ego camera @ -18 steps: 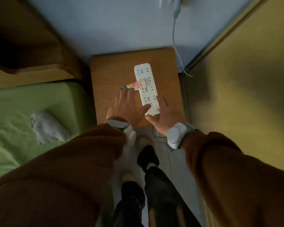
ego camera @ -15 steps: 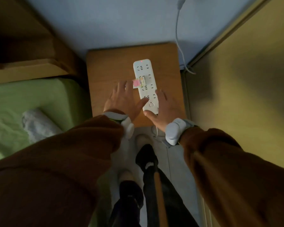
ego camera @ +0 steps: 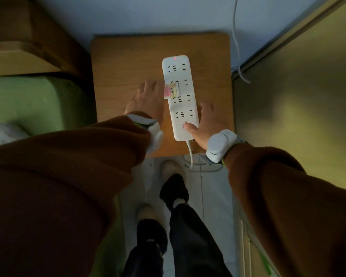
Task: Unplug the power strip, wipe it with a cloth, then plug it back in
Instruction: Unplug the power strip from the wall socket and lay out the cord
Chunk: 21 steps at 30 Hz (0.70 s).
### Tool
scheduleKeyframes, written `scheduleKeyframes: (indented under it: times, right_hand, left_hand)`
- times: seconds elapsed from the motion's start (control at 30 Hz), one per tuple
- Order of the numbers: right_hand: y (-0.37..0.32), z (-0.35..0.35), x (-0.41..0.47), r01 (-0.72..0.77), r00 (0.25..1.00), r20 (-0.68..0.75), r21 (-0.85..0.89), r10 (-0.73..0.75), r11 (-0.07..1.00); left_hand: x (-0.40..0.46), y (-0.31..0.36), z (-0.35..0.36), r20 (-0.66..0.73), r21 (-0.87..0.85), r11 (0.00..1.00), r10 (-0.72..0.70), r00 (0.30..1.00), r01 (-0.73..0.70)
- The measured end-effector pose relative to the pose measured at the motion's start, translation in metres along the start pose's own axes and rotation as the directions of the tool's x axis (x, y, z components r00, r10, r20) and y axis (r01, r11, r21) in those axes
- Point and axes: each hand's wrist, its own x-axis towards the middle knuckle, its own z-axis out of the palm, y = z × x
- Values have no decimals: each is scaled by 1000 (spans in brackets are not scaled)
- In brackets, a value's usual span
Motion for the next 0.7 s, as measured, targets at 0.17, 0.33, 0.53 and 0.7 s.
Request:
scheduleKeyframes:
  times: [0.17,0.33,0.53,0.7]
  right_hand:
    - [-2,5,6,-11,1000,8,19,11,1000]
    - [-2,7,9,-32,999,4,31,31,999]
    - [-3,-3,18,-104,992,81,113,95,988]
    - [-5,-7,23,-133,986,120,140,117,981]
  left_hand:
    - [-3,-2,7,-10,46,999,1,1000,-1]
    - [-1,0,10,-9,43,998,-35,999,35]
    - [5,-2,11,-5,56,998,-41,999,41]
    - [10,-3,12,-39,51,998,-42,998,44]
